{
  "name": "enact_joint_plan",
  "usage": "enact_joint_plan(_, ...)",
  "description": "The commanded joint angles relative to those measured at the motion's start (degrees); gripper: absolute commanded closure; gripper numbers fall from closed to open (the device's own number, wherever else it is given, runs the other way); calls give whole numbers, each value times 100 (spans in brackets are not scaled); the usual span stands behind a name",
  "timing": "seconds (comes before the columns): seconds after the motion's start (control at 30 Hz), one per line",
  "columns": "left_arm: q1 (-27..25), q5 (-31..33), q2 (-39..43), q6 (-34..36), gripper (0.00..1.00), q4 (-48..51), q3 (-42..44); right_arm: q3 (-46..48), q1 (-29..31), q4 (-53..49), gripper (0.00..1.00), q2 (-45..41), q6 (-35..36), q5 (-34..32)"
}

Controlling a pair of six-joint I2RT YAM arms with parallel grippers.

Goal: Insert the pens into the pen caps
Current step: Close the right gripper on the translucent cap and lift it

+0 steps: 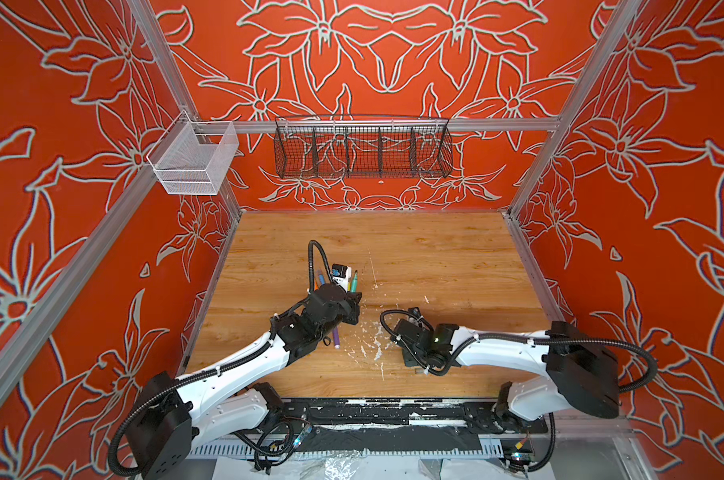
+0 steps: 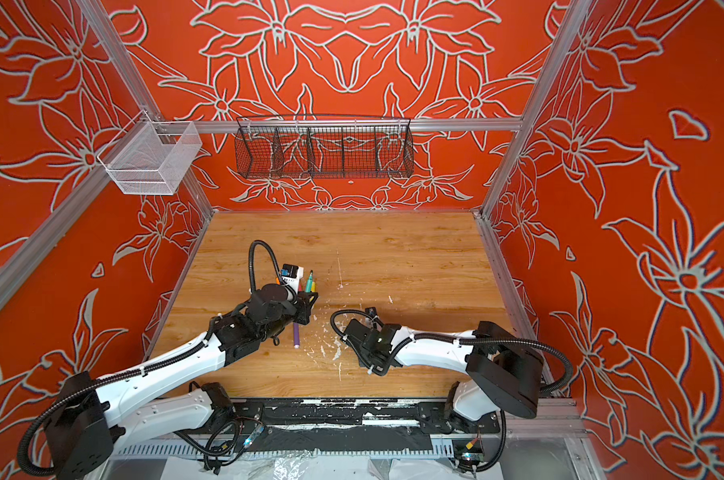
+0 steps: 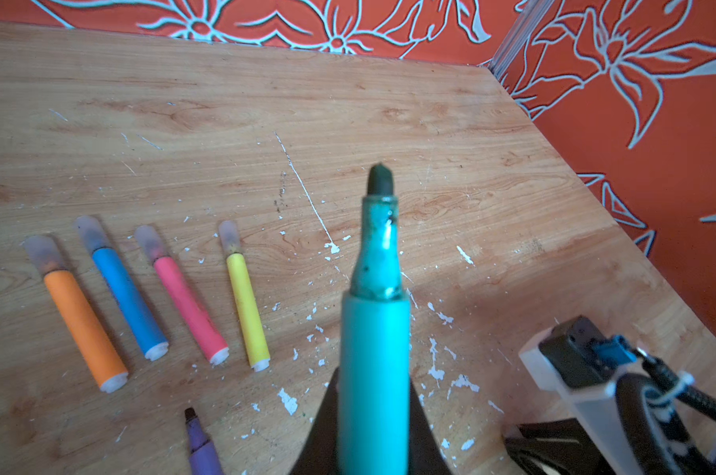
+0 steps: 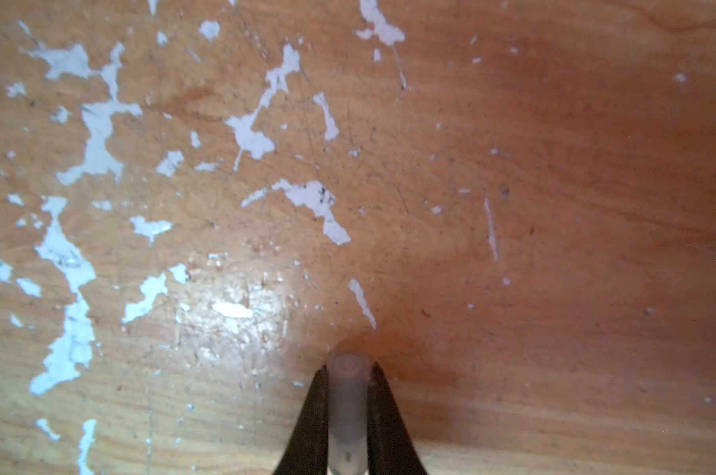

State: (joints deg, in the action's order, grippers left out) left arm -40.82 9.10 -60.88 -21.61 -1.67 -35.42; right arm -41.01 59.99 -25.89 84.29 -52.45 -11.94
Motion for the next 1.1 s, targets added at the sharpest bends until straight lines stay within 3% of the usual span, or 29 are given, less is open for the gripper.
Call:
enact_joint_plan(0.0, 21, -288, 188, 129, 100, -378, 117, 207, -105, 49, 100, 268, 122, 472)
enact_joint_plan(0.3, 21, -442, 633, 179, 100, -592, 337, -404, -466, -151, 100, -59, 349, 400)
enact_joint_plan(0.7, 21, -867, 1011, 336, 100, -918, 592, -1505, -853, -555, 100, -1347, 486, -199)
enact_joint_plan(1.07, 12, -1795, 1113, 550, 100, -1596, 895, -2681, -864, -60, 100, -2135, 889, -441)
